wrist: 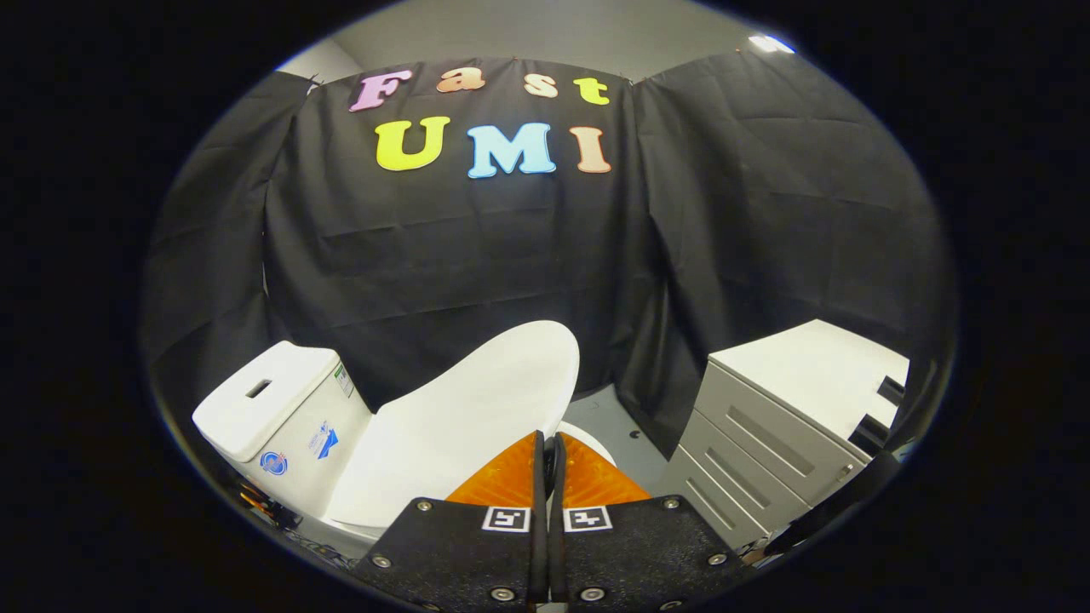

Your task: Open the toilet lid.

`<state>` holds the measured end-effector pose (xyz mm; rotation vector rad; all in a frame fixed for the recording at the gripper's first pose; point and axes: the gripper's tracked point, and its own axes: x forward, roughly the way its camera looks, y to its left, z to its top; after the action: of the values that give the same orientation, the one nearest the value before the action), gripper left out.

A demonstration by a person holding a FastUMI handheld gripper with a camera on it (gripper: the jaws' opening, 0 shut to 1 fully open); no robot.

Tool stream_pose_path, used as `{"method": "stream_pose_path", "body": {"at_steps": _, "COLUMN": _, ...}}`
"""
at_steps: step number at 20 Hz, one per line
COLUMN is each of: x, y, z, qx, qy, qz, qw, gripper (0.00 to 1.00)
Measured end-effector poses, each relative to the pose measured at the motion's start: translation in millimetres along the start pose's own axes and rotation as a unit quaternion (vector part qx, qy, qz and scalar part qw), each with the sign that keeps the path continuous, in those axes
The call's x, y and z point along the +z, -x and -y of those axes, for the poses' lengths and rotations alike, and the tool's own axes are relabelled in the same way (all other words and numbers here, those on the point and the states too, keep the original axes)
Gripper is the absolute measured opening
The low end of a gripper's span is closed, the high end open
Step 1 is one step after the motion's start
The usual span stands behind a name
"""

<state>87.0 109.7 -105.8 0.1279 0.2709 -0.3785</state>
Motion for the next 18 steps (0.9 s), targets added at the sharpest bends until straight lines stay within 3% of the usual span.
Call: {"method": "stream_pose_path", "body": {"at_steps": 18, "x": 56.8, "y": 21.5, "z": -52.8, "qx": 0.019, "qy": 0.001, "qz": 0.059, "qw": 0.998, "gripper": 0.00}}
